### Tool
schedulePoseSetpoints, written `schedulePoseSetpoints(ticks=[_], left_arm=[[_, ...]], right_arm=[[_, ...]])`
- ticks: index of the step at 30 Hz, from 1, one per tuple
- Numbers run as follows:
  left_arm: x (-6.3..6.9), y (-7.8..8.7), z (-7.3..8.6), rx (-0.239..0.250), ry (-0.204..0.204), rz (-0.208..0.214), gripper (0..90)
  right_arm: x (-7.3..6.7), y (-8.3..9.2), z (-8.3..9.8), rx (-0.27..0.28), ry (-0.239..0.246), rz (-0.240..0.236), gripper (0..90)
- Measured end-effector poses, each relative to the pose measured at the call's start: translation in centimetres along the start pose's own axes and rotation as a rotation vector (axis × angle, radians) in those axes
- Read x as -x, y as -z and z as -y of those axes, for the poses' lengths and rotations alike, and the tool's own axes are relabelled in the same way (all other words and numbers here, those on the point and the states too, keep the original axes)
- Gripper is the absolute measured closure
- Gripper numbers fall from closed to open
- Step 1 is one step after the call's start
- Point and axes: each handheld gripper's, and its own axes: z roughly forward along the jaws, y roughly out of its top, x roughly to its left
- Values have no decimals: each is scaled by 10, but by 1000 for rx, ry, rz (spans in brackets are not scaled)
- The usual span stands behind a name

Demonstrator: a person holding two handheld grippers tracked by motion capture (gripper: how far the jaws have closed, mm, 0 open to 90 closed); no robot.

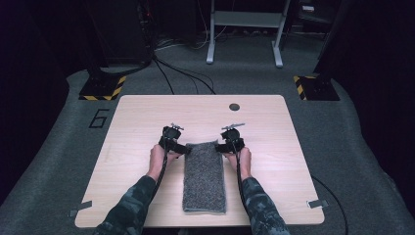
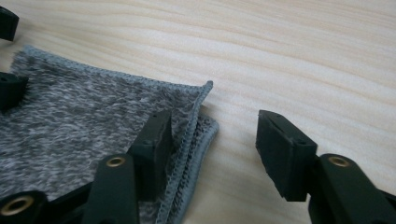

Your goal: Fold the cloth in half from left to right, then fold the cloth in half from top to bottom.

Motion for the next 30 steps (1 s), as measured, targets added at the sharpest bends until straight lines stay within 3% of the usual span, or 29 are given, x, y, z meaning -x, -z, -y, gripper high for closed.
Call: schedulePoseSetpoints(ticks=[9, 11, 16, 20, 24, 30], left_arm=[[3, -3, -2, 2, -37, -18, 328], [6, -3, -2, 0, -69, -27, 371], [11, -3, -3, -5, -105, -25, 479], [12, -3, -4, 2, -109, -14, 568], [14, -3, -5, -4, -108, -2, 681], [15, -2, -6, 7, -102, 15, 824]], right_arm=[[-8, -8, -4, -14, 40, 46, 576], [-10, -8, -4, -17, 55, 41, 622], [-13, -8, -4, -16, 71, 26, 744], [-15, -9, -4, -18, 81, 6, 824], [-12, -9, -5, -22, 78, -18, 845], [-12, -10, -5, -2, 58, -14, 861]])
